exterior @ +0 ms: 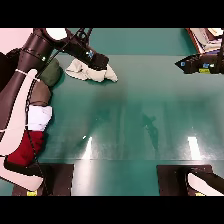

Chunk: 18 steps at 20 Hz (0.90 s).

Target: Fold the shirts.

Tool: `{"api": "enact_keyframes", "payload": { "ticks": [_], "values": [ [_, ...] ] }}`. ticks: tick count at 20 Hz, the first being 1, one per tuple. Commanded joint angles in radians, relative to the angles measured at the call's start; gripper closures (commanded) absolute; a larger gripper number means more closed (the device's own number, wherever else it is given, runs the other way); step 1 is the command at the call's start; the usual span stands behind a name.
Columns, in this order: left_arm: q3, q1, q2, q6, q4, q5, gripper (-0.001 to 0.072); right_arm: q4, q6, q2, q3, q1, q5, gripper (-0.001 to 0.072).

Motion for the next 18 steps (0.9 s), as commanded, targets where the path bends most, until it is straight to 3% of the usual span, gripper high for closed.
{"api": "enact_keyframes", "payload": {
  "ticks": [1, 14, 18],
  "values": [
    [0.0, 0.0, 0.001, 0.0, 0.0, 0.0, 0.0682, 0.0, 0.0, 0.001, 0.001, 0.0, 0.0, 0.0695],
    [0.0, 0.0, 0.001, -0.001, 0.0, 0.003, 0.0682, 0.0, 0.0, 0.001, 0.001, 0.002, 0.0, 0.0695],
    [0.0, 0.0, 0.0, 0.001, 0.055, 0.089, 0.0682, 0.001, 0.0, 0.001, 0.001, 0.002, 0.004, 0.0695]
  ]
}}
